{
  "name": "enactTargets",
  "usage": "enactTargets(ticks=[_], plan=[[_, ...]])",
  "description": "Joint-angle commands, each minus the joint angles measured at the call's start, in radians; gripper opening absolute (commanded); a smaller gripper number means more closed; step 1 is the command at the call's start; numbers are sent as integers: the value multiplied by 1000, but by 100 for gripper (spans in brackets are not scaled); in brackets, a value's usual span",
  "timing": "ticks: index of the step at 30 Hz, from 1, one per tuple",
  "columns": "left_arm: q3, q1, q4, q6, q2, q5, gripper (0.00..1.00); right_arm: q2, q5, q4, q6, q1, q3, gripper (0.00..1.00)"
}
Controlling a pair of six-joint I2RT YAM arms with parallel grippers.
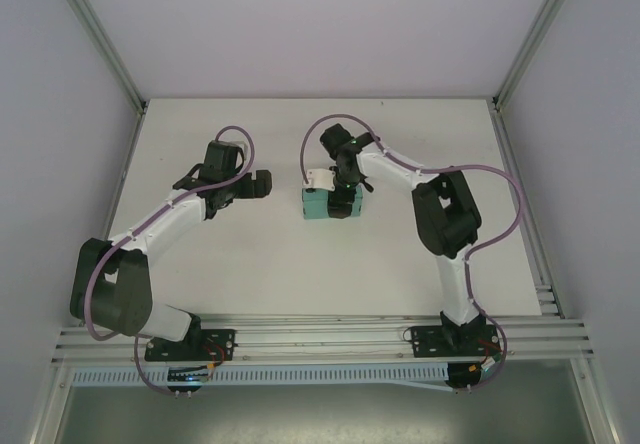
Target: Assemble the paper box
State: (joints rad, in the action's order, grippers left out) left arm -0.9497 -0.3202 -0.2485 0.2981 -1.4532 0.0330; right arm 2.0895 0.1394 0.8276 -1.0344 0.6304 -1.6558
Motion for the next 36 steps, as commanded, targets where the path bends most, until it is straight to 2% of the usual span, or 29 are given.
enactTargets(ticks=[1,3,7,10,11,18,24,26,33,36], plan=[[15,7,-23,-20,22,18,98,-2,-60,-4,-5,10,9,68],[21,6,-23,-19,32,21,99,-9,-75,-34,5,13,24,57],[29,6,-29,-22,48,29,99,-31,-147,-99,24,25,47,50],[34,5,-31,-18,61,35,99,-64,-215,-177,49,32,78,49],[37,5,-31,-17,69,39,98,-78,-244,-221,55,36,98,42],[60,5,-30,-11,109,46,98,-132,-487,-609,-5,65,274,40],[75,6,-34,-9,128,41,99,-141,-451,-746,-80,81,387,42],[81,6,-32,-11,135,38,99,-140,-460,-749,-103,87,415,44],[83,5,-23,-20,153,27,99,-218,-386,-610,-70,101,471,83],[73,6,-21,-24,152,23,99,-274,-335,-511,-15,114,464,89]])
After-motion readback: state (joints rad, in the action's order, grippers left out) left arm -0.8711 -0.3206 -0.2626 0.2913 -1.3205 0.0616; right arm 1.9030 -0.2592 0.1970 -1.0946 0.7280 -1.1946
